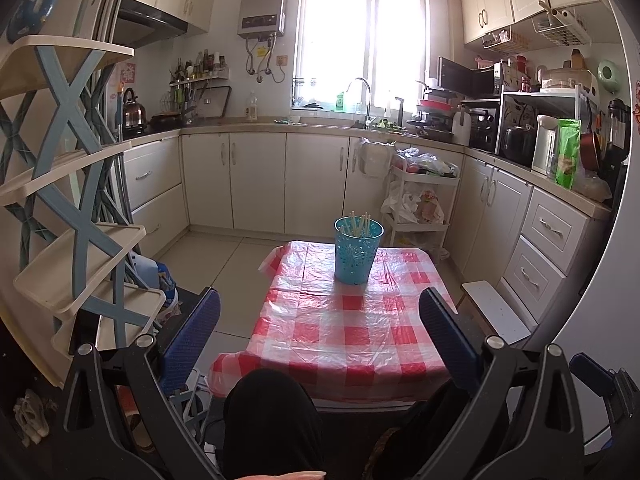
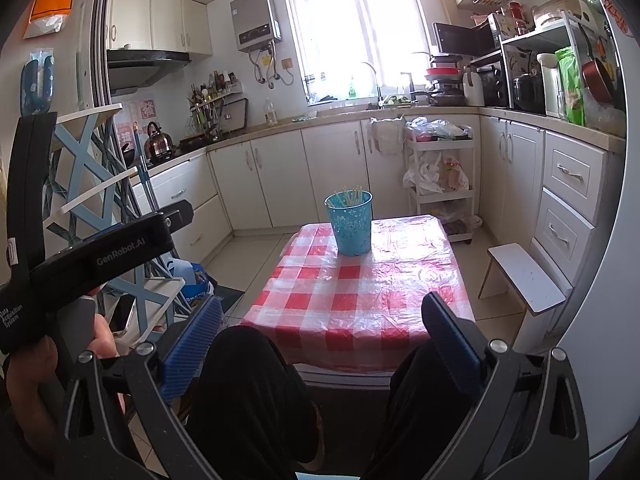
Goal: Organize utensils
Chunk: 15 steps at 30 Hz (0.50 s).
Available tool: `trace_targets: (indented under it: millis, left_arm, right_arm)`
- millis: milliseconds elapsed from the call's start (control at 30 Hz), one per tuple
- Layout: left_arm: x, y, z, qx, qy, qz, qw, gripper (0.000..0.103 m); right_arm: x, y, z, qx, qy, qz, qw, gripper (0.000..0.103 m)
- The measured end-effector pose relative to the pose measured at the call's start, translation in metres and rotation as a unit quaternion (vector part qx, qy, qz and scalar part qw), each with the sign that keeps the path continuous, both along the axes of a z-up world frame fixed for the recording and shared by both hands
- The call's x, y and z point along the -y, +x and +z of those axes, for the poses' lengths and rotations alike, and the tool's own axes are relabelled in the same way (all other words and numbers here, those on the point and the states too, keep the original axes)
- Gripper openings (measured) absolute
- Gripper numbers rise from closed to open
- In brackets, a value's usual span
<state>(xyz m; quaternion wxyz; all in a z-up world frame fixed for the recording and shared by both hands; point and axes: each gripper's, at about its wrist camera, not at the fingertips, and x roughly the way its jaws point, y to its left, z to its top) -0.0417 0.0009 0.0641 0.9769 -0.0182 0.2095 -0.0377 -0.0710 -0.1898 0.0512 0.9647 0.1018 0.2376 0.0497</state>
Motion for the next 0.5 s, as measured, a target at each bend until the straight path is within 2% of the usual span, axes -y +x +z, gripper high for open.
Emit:
trace_targets:
  millis: [500]
  left_arm:
    - [0.0007, -0.0010, -0.0031, 0.004, 0.003, 0.001, 1.0000, 0.096]
  right_arm:
    - [-0.0024, 0.0001, -0.0064, -0.004, 0.001, 0.004, 1.000, 0.096]
